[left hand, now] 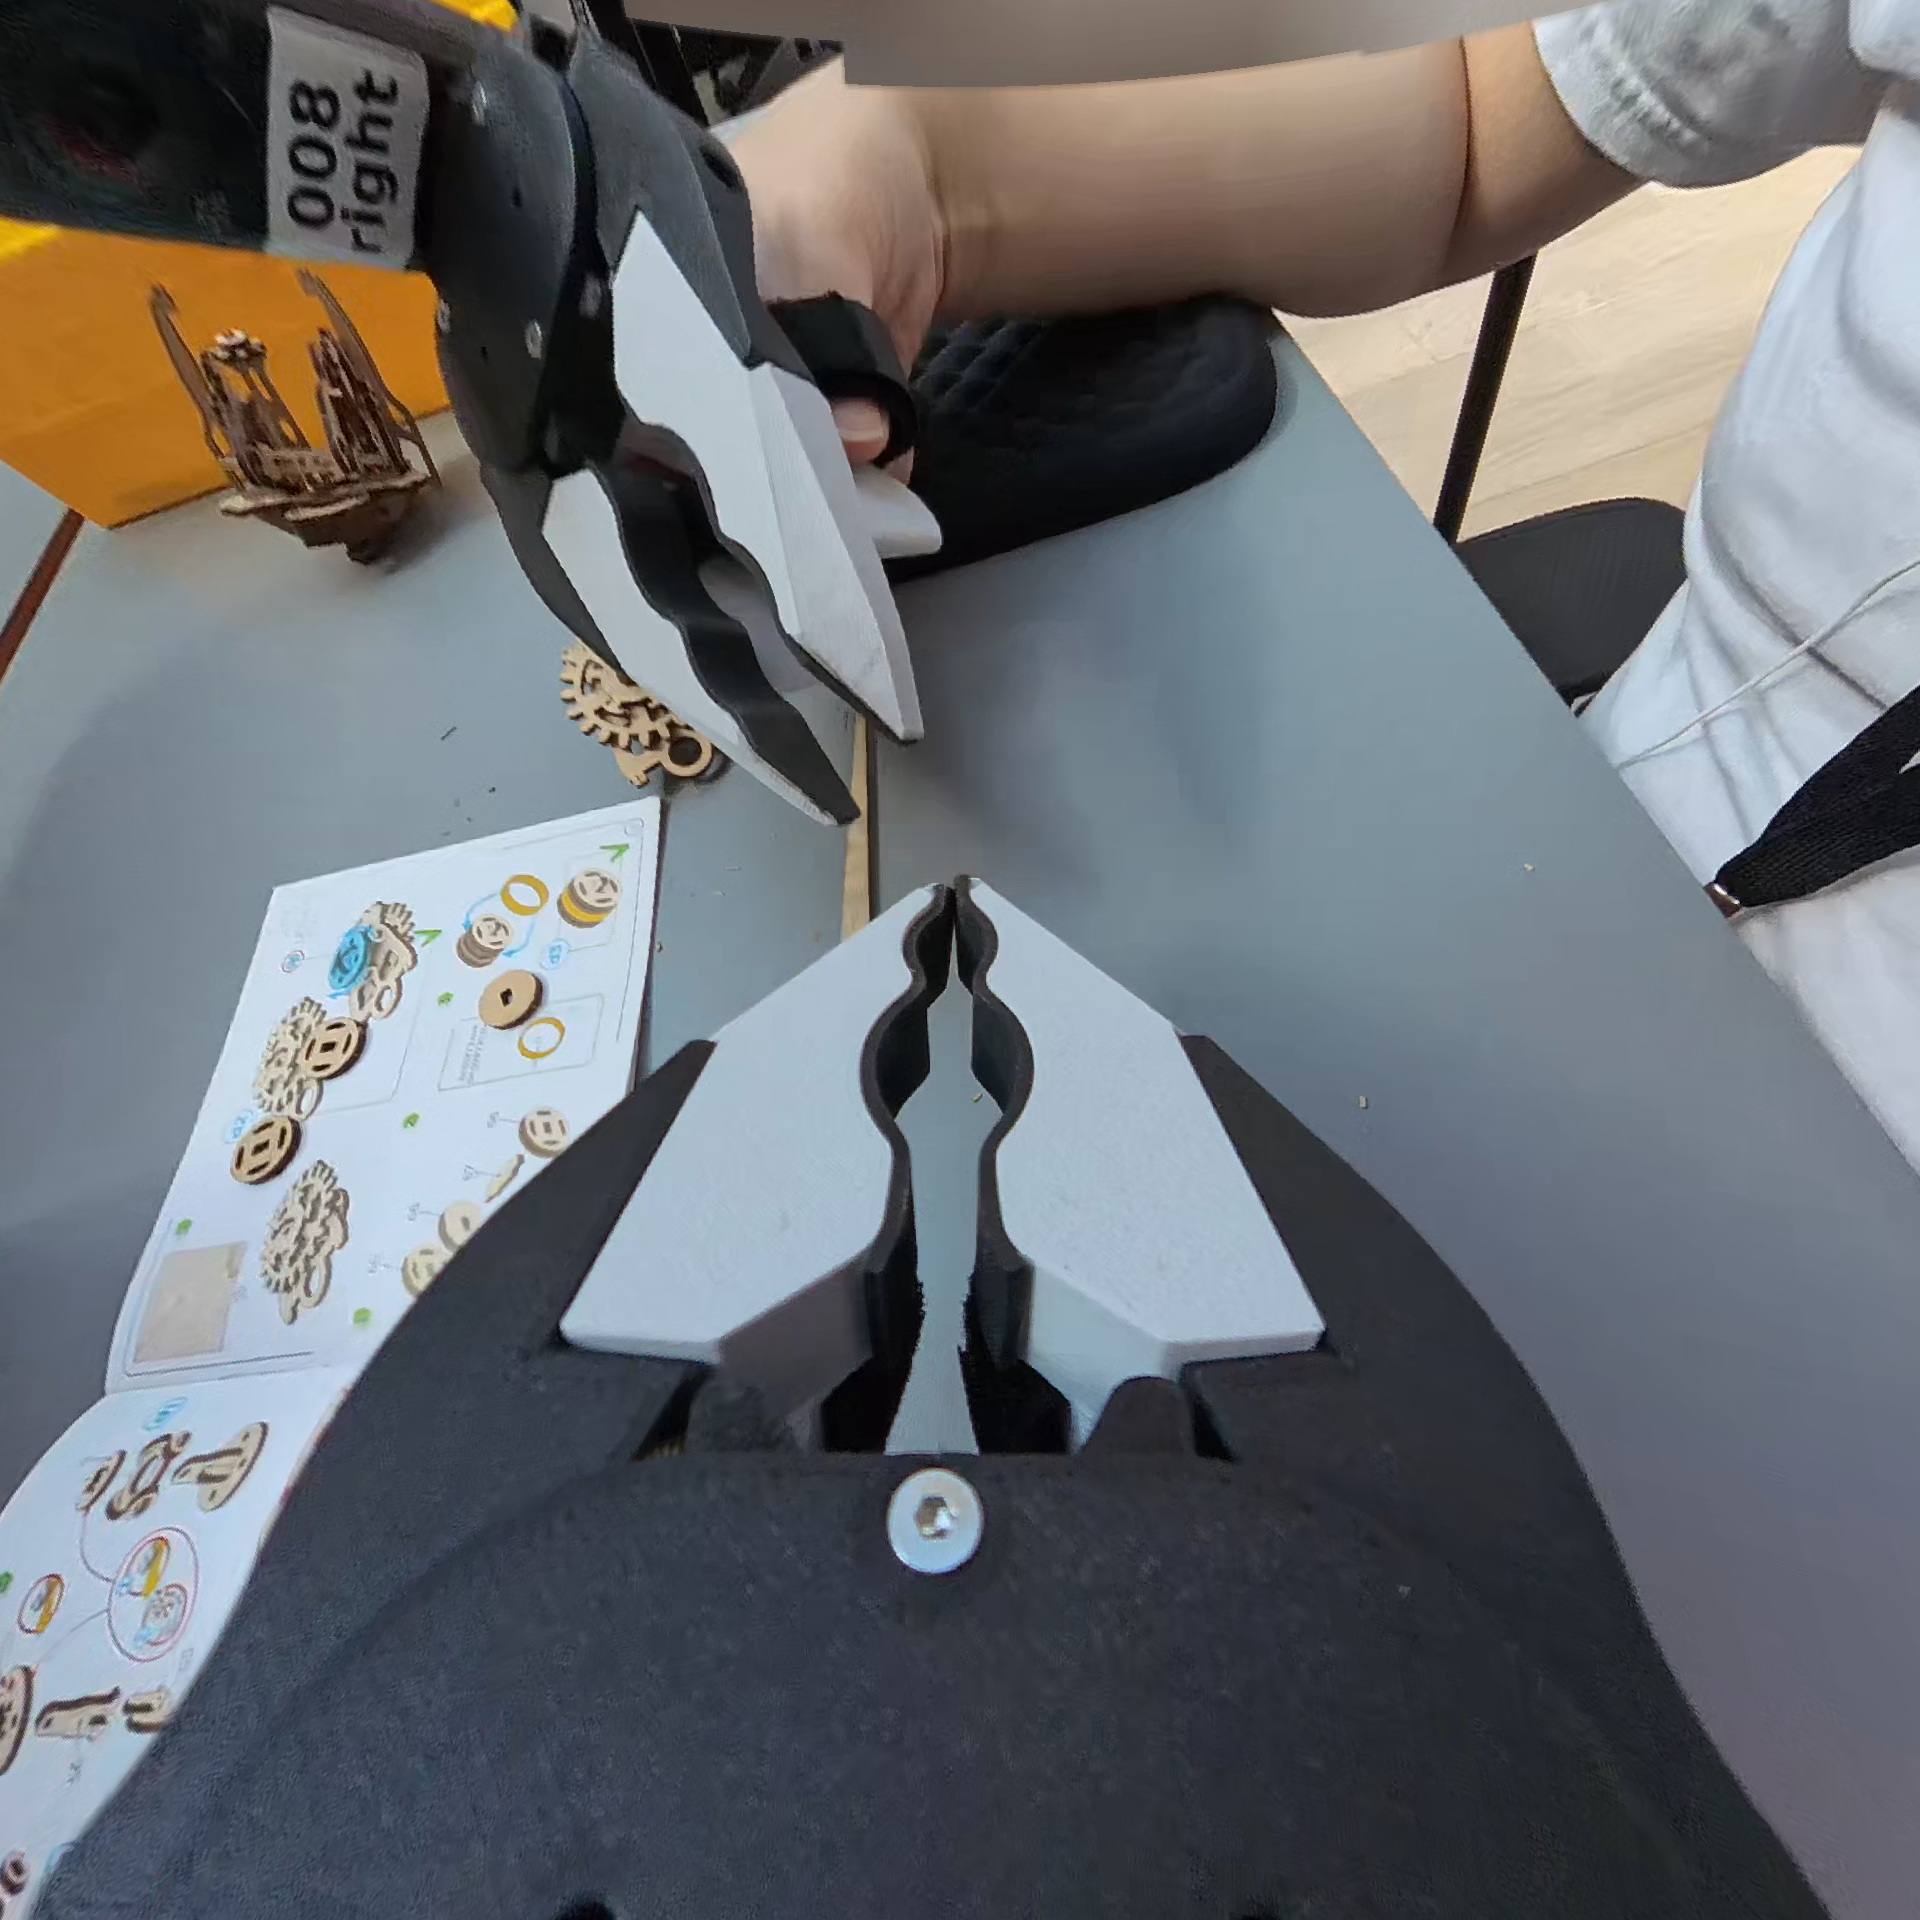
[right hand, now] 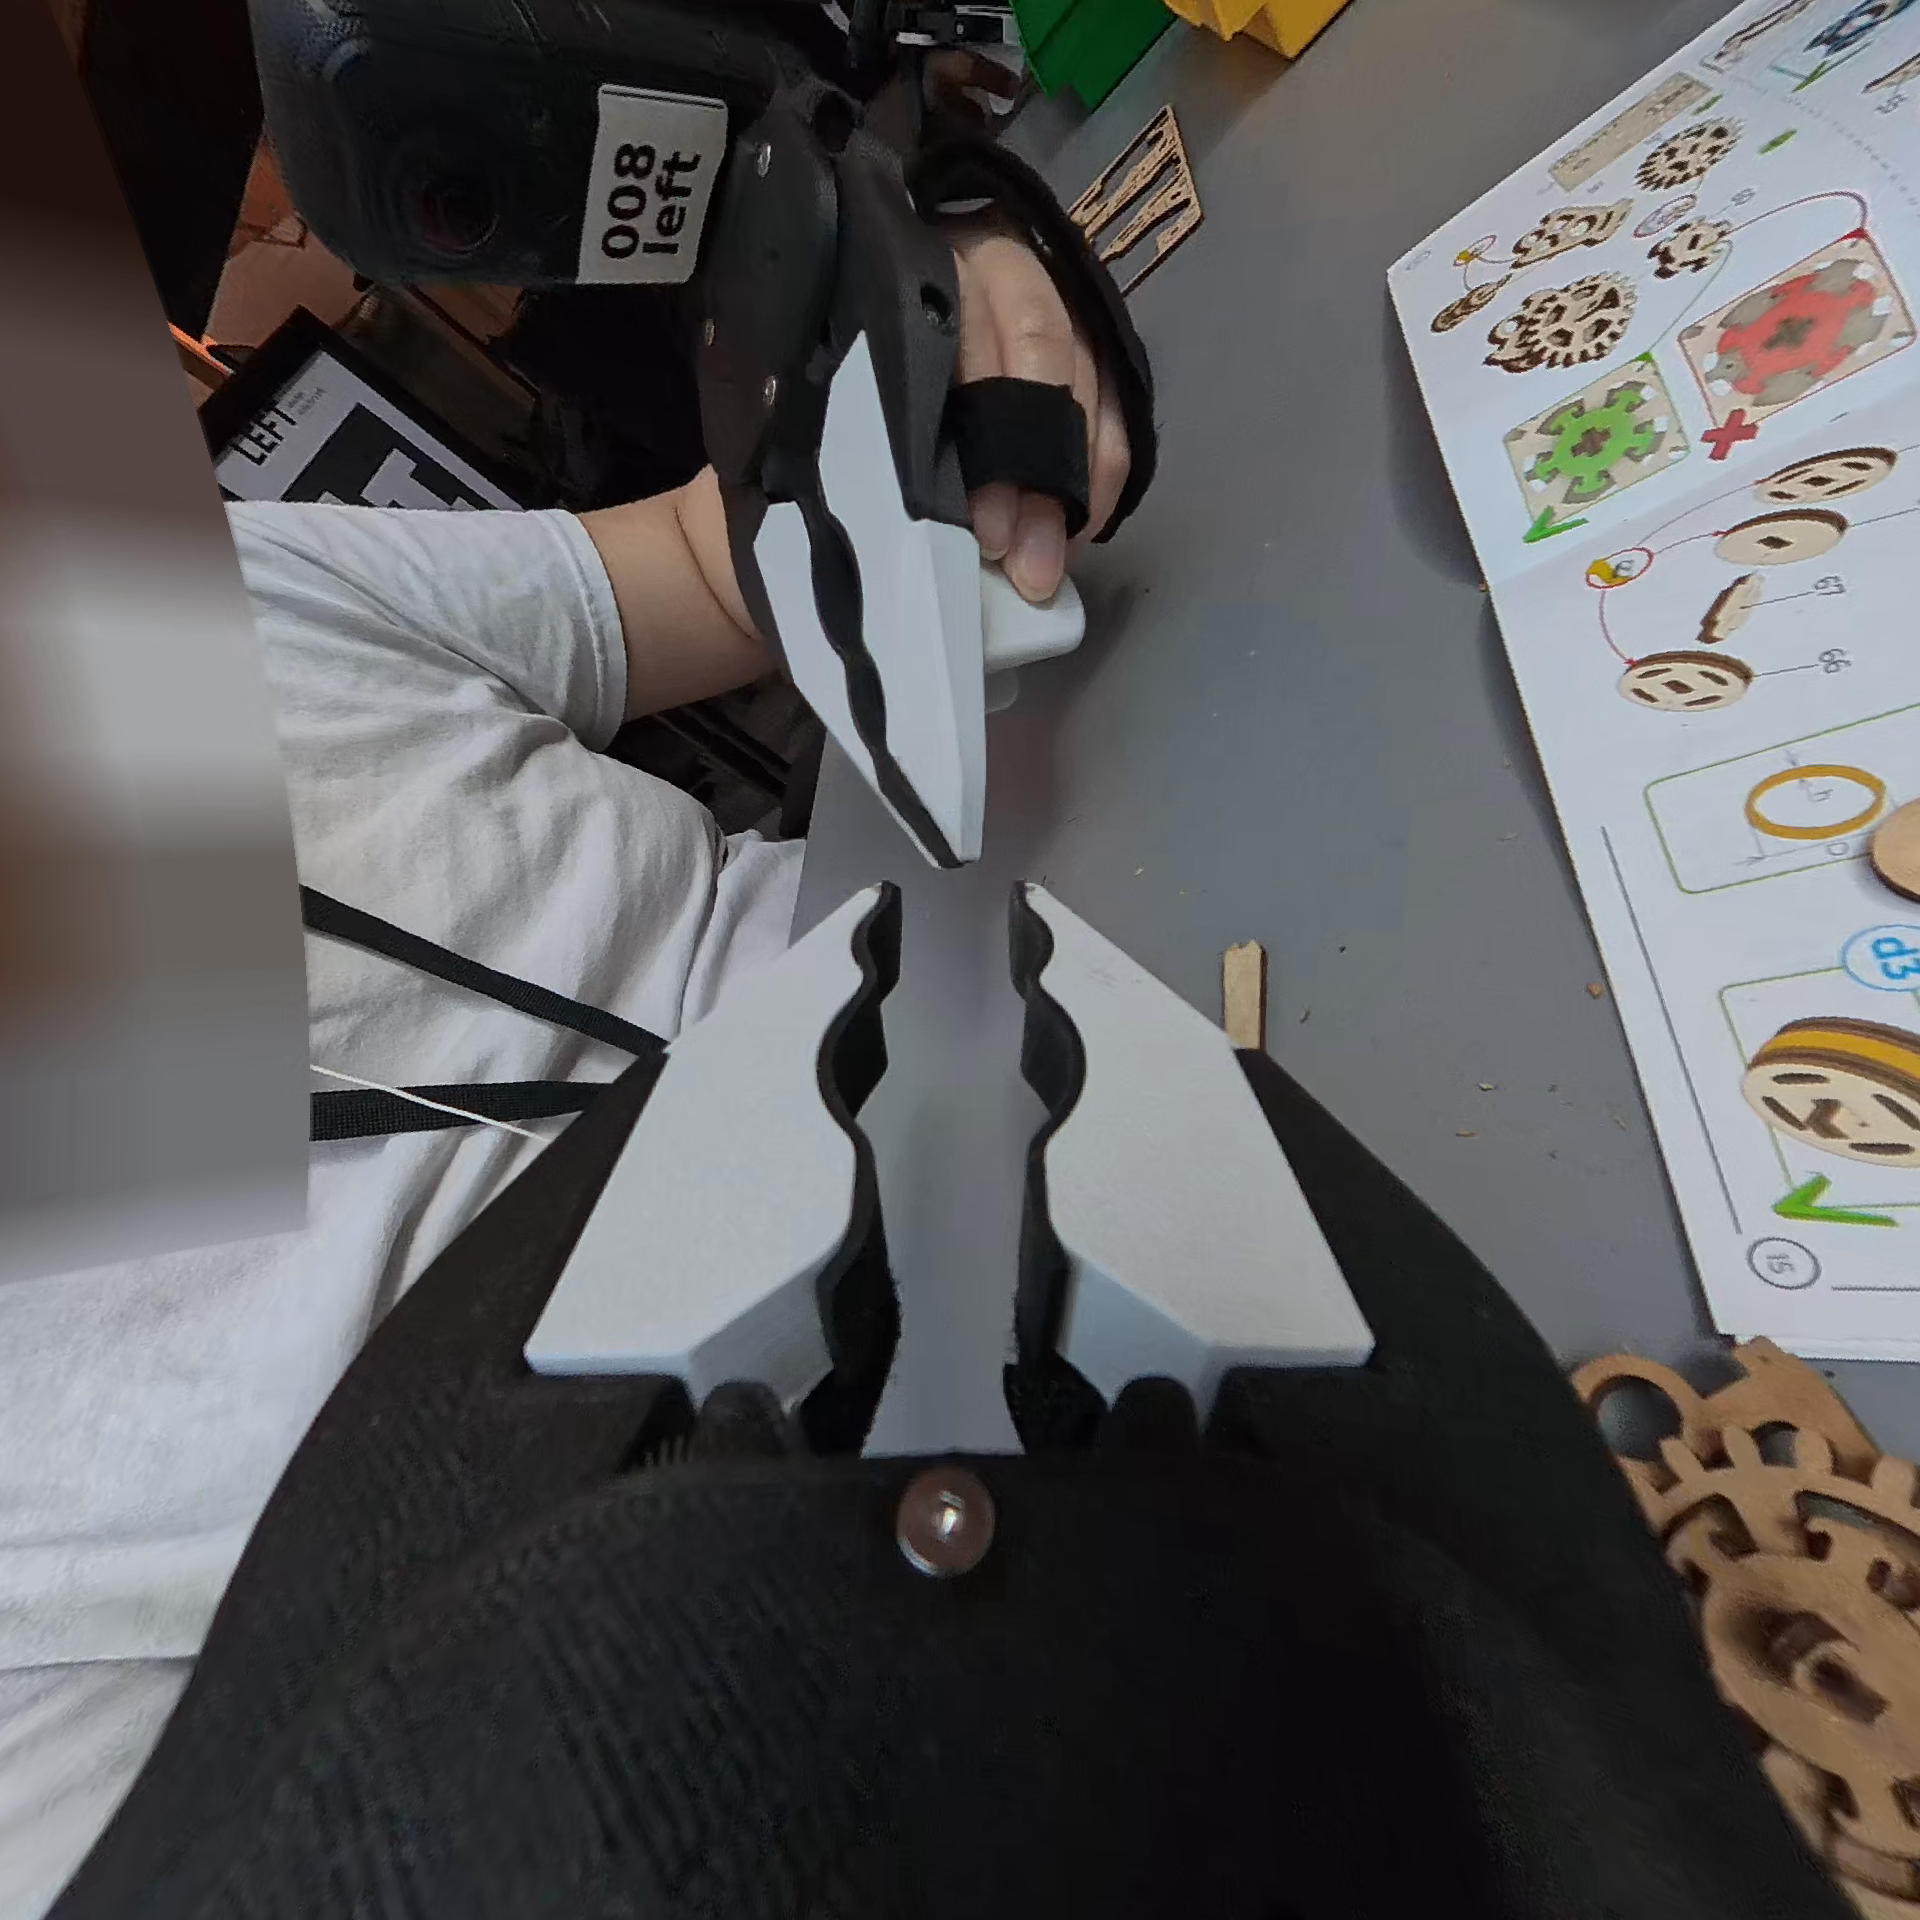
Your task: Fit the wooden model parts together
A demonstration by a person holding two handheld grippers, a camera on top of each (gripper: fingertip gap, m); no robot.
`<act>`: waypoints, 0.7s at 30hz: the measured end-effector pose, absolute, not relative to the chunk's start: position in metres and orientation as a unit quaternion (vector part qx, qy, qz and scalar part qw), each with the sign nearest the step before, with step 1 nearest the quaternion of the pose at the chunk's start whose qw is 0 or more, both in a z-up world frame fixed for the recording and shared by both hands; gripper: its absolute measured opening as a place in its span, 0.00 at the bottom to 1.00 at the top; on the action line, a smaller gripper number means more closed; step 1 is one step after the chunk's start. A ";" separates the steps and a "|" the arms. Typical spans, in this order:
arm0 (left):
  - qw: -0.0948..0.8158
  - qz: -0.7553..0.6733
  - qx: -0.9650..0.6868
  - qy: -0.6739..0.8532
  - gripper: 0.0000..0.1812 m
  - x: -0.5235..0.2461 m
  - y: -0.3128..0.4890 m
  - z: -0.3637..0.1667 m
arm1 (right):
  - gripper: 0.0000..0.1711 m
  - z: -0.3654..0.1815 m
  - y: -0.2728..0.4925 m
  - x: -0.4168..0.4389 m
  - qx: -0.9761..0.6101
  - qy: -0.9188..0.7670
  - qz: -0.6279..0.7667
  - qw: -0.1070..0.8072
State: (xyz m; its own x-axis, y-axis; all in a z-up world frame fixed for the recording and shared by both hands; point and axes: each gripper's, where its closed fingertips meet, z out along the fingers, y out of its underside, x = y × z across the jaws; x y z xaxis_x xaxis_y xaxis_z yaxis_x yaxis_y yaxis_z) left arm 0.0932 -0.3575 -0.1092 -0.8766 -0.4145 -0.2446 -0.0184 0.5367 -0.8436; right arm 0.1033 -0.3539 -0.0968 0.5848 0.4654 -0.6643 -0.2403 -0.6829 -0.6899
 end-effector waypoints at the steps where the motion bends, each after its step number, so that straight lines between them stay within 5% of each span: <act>1: 0.201 -0.450 -0.136 0.859 0.00 0.092 -0.354 -0.117 | 0.11 -0.098 -0.353 0.107 -0.804 -0.075 0.435 0.399; 5: 0.189 -0.430 -0.151 0.870 0.00 0.094 -0.344 -0.132 | 0.09 -0.106 -0.344 0.127 -0.829 -0.082 0.349 0.430; 11: 0.178 -0.419 -0.184 0.871 0.00 0.098 -0.329 -0.131 | 0.10 -0.120 -0.331 0.201 -0.882 -0.110 0.017 0.458; 21: 0.154 -0.485 -0.258 0.821 0.11 0.097 -0.299 -0.099 | 0.18 -0.140 -0.296 0.221 -0.918 -0.158 0.062 0.358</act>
State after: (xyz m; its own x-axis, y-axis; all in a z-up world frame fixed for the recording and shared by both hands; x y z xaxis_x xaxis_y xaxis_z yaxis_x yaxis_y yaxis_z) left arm 0.0973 -0.2987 -0.0986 -0.8195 -0.5731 -0.0025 -0.2744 0.3962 -0.8762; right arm 0.2214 -0.2958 -0.1399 0.9426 0.3340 0.0001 0.2458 -0.6934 -0.6774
